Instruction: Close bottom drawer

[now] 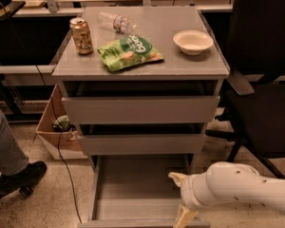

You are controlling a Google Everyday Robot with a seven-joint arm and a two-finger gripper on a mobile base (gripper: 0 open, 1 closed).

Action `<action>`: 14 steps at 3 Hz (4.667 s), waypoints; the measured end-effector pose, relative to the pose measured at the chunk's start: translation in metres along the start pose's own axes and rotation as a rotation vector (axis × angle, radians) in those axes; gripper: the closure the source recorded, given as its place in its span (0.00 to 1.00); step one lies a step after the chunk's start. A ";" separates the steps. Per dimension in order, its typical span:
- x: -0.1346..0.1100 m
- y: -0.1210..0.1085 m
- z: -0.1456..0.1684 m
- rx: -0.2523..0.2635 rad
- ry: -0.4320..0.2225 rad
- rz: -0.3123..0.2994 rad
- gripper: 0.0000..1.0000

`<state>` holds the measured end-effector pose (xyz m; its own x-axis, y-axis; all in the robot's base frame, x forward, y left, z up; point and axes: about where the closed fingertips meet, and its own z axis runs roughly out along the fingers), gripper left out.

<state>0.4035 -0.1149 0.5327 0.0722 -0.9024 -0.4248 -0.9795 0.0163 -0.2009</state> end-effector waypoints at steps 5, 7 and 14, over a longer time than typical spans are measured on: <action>0.027 0.021 0.131 -0.029 -0.064 -0.040 0.53; 0.056 0.025 0.155 0.003 -0.014 -0.029 0.07; 0.131 0.015 0.345 0.081 -0.124 -0.111 0.04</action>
Offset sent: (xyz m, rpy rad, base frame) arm 0.0209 0.0417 -0.1549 0.0974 -0.0212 0.0968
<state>0.4631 -0.0846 0.1691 0.2069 -0.8407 -0.5005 -0.9462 -0.0419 -0.3208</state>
